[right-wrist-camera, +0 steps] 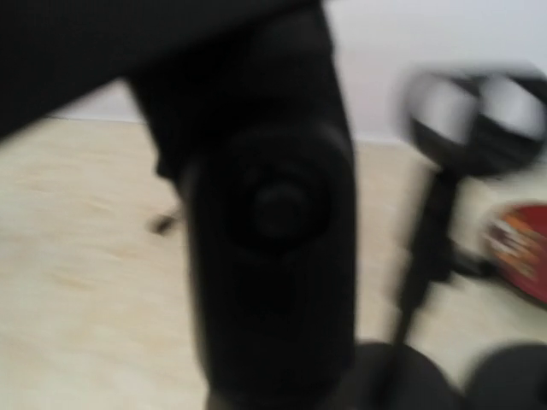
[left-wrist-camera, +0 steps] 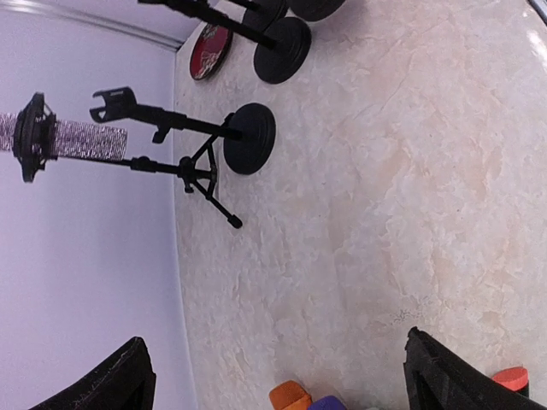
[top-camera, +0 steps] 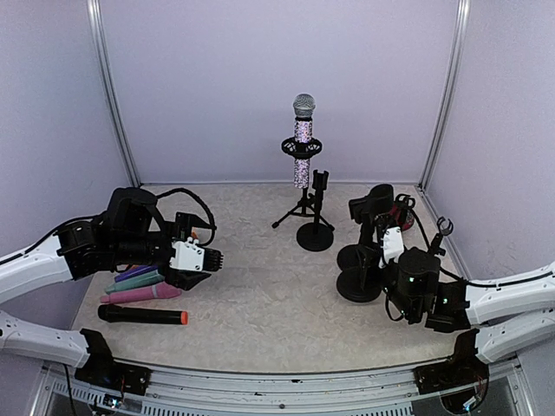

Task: Remove the microphone from the stand
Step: Place the microphone stand at the center of the board.

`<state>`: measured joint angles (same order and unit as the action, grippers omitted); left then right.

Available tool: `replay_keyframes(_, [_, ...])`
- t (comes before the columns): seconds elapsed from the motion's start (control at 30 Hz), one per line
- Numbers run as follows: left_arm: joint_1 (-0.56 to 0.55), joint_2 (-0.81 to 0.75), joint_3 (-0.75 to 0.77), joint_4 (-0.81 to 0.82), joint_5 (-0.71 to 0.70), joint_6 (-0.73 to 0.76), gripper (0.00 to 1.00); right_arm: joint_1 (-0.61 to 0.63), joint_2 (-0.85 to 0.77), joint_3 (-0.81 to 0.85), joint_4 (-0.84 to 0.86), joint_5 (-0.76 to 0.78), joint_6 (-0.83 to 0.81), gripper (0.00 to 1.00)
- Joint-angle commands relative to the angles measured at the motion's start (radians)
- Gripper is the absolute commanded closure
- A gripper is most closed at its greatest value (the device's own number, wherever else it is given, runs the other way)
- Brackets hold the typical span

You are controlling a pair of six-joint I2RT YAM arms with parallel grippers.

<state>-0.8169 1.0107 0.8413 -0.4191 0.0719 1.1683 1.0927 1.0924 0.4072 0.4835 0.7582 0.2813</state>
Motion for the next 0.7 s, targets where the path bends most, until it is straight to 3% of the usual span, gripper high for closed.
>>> replay_keyframes(0.0, [0.060, 0.050, 0.088, -0.035, 0.019, -0.142, 0.01, -0.033, -0.075, -0.093, 0.092, 0.143, 0.055, 1.00])
replay_keyframes(0.2, [0.103, 0.113, 0.146, -0.057, 0.027, -0.226, 0.01, -0.065, -0.050, -0.162, 0.125, 0.209, 0.079, 1.00])
replay_keyframes(0.5, [0.182, 0.182, 0.248, -0.127, 0.089, -0.324, 0.01, -0.118, 0.114, -0.201, 0.281, 0.266, 0.096, 1.00])
replay_keyframes(0.6, [0.220, 0.189, 0.249, -0.128, 0.102, -0.326, 0.01, -0.119, 0.167, -0.187, 0.296, 0.262, 0.099, 0.91])
replay_keyframes(0.67, [0.236, 0.193, 0.255, -0.135, 0.114, -0.341, 0.01, -0.119, 0.184, -0.176, 0.269, 0.251, 0.121, 0.76])
